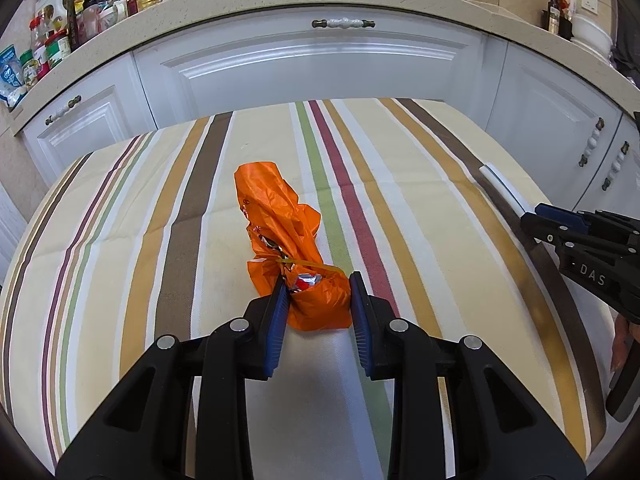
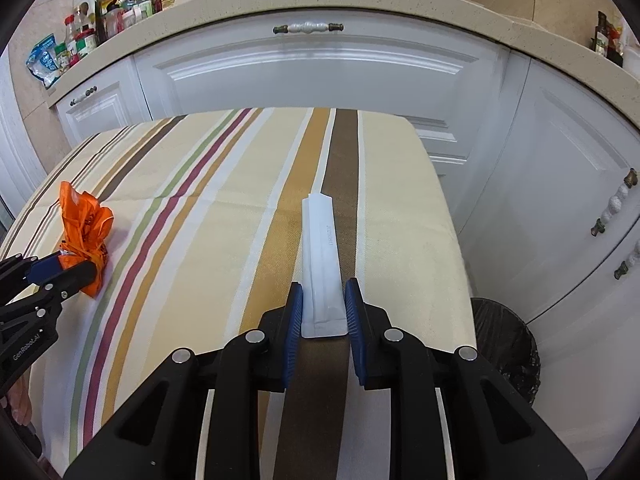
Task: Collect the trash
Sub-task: 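Lift the white strip and orange bag off the table with both tools, then carry both items over the black bin and open both tools to drop them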
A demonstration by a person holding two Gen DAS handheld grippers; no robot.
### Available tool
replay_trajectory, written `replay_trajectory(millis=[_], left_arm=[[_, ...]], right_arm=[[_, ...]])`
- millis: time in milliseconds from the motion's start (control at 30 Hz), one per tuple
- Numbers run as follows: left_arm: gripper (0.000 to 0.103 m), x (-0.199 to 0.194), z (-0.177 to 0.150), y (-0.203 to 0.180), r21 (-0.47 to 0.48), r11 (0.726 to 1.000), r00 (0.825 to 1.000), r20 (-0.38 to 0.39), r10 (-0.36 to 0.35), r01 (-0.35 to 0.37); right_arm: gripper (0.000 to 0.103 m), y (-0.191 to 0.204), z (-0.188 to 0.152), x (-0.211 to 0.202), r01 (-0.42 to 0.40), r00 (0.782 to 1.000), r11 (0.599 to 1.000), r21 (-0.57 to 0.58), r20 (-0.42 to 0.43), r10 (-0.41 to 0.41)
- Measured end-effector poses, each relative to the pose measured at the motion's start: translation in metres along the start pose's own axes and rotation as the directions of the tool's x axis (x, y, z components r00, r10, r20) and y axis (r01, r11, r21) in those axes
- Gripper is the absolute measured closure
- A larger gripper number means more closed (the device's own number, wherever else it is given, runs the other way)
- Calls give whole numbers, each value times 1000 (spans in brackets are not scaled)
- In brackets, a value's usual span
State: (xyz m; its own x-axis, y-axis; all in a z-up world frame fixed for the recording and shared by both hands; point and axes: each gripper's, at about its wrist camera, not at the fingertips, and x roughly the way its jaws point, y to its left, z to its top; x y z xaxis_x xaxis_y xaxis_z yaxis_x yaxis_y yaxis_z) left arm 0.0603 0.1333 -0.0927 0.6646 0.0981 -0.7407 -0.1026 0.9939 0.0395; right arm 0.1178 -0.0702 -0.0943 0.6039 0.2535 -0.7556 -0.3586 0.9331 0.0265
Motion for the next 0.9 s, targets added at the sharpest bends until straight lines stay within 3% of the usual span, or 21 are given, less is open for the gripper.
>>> replay_trajectory(millis=[433,667,900], left_arm=[[74,-23,5,-42,67,996,997,49,-61,57],[74,-33,11,-93,137,982,987,68,-143,132],[74,-37,13,-160,245,950,973,73,-217,194]], right_arm=[[80,-21,-13,-41,52,997,998,21,63,-53],[80,-53,-28,-61,107,990,991,77,79,-113],[80,-97,-48,-76,176,980,973,152,69,-188]])
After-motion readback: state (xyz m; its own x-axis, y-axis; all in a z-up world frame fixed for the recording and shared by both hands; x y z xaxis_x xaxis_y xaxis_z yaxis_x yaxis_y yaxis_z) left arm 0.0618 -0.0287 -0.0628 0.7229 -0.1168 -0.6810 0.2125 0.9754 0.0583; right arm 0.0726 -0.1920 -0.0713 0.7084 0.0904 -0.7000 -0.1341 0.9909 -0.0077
